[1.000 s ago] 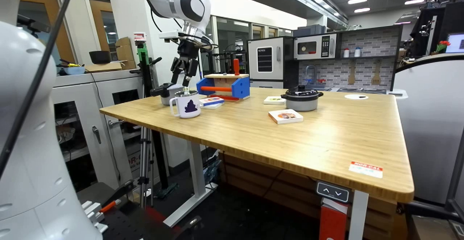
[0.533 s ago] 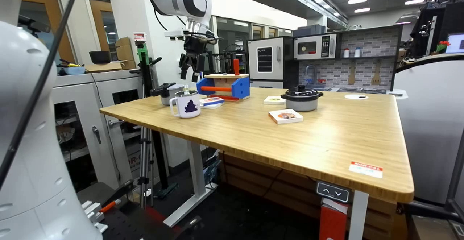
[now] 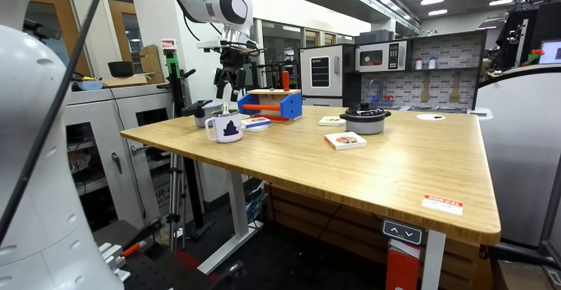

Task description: Remove the marker from the mug cup and place it on the table

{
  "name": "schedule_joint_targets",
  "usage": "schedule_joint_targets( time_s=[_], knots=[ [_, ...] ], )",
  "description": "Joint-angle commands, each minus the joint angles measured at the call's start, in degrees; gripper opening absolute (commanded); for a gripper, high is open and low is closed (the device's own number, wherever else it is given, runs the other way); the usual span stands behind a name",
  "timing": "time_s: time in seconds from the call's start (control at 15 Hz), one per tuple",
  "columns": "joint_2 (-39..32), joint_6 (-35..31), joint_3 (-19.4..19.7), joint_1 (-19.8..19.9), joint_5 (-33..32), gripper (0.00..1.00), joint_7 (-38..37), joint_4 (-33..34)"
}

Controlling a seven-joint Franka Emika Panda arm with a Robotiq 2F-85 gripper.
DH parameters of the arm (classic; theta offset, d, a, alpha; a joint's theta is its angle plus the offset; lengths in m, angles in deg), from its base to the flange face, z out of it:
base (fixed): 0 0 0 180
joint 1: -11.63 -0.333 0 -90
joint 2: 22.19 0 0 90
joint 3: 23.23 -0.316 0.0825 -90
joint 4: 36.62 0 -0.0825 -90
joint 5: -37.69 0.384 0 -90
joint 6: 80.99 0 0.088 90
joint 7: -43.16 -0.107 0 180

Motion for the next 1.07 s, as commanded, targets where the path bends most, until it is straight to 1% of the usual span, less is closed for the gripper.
schedule_joint_targets(
  time_s=[0.0,0.4,1.0],
  knots=[
    [-0.05,0.50,0.33,-0.34,-0.88,1.00,-1.37,0.25],
    [-0.58,0.92,0.58,-0.22,-0.55,1.00,-1.54,-0.61],
    [-1.96,1.89,0.24,-1.34,-0.97,1.00,-1.53,0.03]
  ],
)
